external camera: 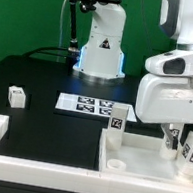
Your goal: Assemble square table
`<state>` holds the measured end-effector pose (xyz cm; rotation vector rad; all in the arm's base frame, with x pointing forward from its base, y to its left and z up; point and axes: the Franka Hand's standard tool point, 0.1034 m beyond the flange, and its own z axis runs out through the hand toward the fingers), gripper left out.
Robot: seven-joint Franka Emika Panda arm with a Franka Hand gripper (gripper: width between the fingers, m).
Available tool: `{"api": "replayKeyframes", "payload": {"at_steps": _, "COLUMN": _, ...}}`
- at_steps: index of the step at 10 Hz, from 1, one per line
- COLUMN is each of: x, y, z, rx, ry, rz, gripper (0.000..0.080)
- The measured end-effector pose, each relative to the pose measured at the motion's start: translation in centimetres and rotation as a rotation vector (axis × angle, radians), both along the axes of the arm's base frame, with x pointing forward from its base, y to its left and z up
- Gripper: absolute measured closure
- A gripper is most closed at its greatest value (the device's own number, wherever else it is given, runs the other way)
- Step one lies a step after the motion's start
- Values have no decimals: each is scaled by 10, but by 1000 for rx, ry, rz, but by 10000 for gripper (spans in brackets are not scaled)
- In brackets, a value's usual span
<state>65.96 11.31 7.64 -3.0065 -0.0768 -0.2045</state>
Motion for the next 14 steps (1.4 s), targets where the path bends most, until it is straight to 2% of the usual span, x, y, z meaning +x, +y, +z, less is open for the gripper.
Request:
{"api": "replayKeyframes", "payload": {"at_steps": 1, "x": -7, "y": -2, "z": -3, "rx": 4, "ry": 98, "rz": 10, "gripper": 151}}
{"api": "replayKeyframes", "payload": {"at_steps": 3, "x": 0, "y": -8, "z": -3, "rx": -1, "ry": 107, "rz": -10, "gripper": 151}}
{"api": "replayKeyframes", "payload": {"at_steps": 4, "x": 0, "y": -8, "z": -3, "rx": -1, "ry": 108, "rz": -10, "gripper": 254}}
{"api": "replayKeyframes", "payload": {"at_steps": 5, "x": 0, "y": -8, "z": -3, "rx": -1, "ry": 108, "rz": -11, "gripper": 389}}
{"api": "replayKeyframes", "payload": {"at_steps": 6, "x": -1, "y": -8, "z": -4, "rx": 5, "ry": 118, "rz": -85, "gripper": 389}}
{"api": "replayKeyframes", "payload": {"at_steps": 7, "x": 0, "y": -10, "z": -4, "rx": 11, "ry": 130, "rz": -176, "gripper": 508}}
{"api": "replayKeyframes", "payload": {"at_steps": 11, "x": 1, "y": -10, "z": -4, "rx": 38, "ry": 156, "rz": -449, "gripper": 508}}
{"api": "replayKeyframes", "payload": {"at_steps": 13, "x": 5, "y": -8, "z": -4, "rx": 96, "ry": 184, "rz": -759, "gripper": 508}}
{"api": "replayKeyframes", "payload": {"at_steps": 14, "x": 6, "y": -7, "z": -5, "rx": 144, "ry": 195, "rz": -923, "gripper": 508}}
